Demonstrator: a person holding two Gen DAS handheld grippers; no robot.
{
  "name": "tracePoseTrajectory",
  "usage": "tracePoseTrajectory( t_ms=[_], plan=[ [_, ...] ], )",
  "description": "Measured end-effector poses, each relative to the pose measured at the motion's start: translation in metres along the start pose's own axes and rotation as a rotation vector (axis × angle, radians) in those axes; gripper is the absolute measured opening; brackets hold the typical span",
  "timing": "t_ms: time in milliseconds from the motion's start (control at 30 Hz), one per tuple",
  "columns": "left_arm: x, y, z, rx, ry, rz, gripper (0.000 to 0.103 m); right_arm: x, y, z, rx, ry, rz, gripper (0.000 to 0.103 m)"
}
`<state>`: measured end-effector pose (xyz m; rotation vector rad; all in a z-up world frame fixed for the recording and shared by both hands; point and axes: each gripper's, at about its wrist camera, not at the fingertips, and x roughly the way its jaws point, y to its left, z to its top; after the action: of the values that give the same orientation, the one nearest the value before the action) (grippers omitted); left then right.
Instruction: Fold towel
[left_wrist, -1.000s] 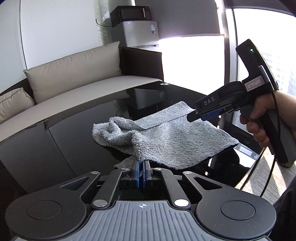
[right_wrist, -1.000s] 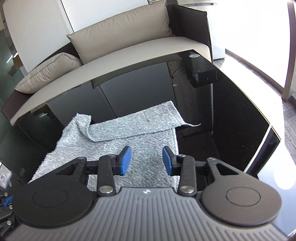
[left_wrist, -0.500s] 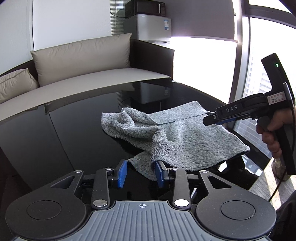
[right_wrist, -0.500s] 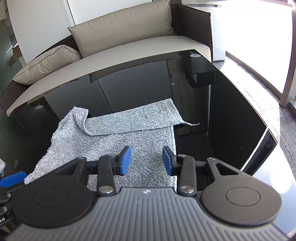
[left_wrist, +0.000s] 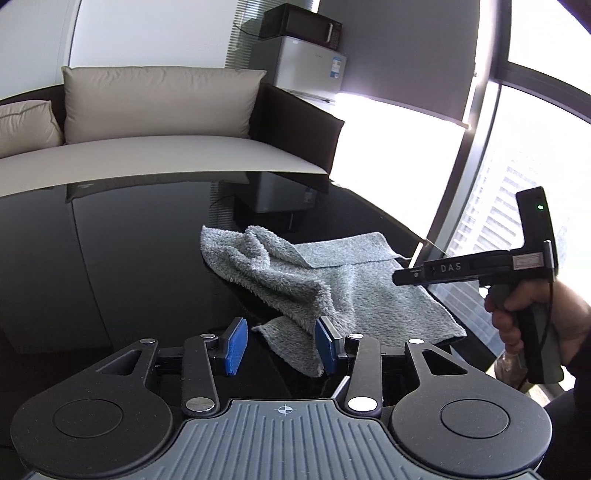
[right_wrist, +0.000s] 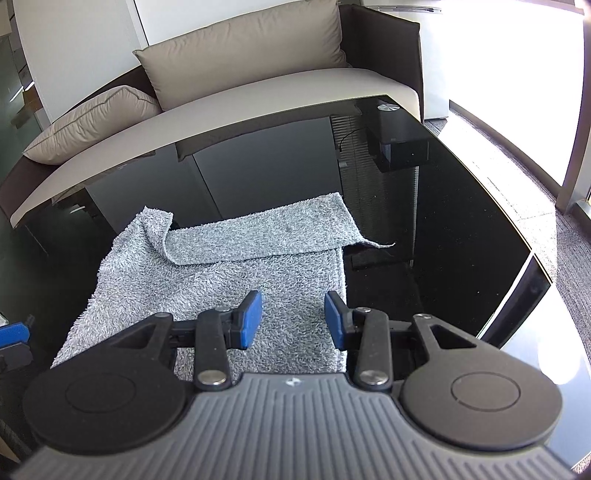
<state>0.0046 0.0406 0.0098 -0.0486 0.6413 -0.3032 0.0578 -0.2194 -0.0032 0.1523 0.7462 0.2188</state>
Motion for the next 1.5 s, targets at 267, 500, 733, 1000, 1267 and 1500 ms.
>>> tracePoseTrajectory(
  t_ms=[267,500,733,1000,1267,1500],
  plan=[
    [0.039,-0.005,0.004,0.042,0.053,0.022,0.037,0.001,0.002,-0.002,-0.01,0.001,-0.002,0.04],
    [0.054,-0.017,-0.003,0.105,0.078,0.026,0.035,0.002,0.003,-0.002,-0.026,0.002,-0.009,0.04],
    [0.057,-0.025,-0.007,0.146,0.068,0.058,0.009,0.002,0.005,-0.003,-0.042,0.002,-0.017,0.04],
    [0.05,-0.021,-0.009,0.112,0.063,0.128,0.006,0.0,0.004,-0.005,-0.061,-0.002,-0.04,0.04],
    [0.037,-0.008,-0.014,0.073,0.057,0.23,0.006,-0.01,0.005,-0.013,-0.078,-0.015,-0.054,0.04],
    [0.024,-0.004,-0.018,0.072,0.046,0.297,0.006,-0.023,0.01,-0.023,-0.087,-0.035,-0.023,0.04]
  ],
)
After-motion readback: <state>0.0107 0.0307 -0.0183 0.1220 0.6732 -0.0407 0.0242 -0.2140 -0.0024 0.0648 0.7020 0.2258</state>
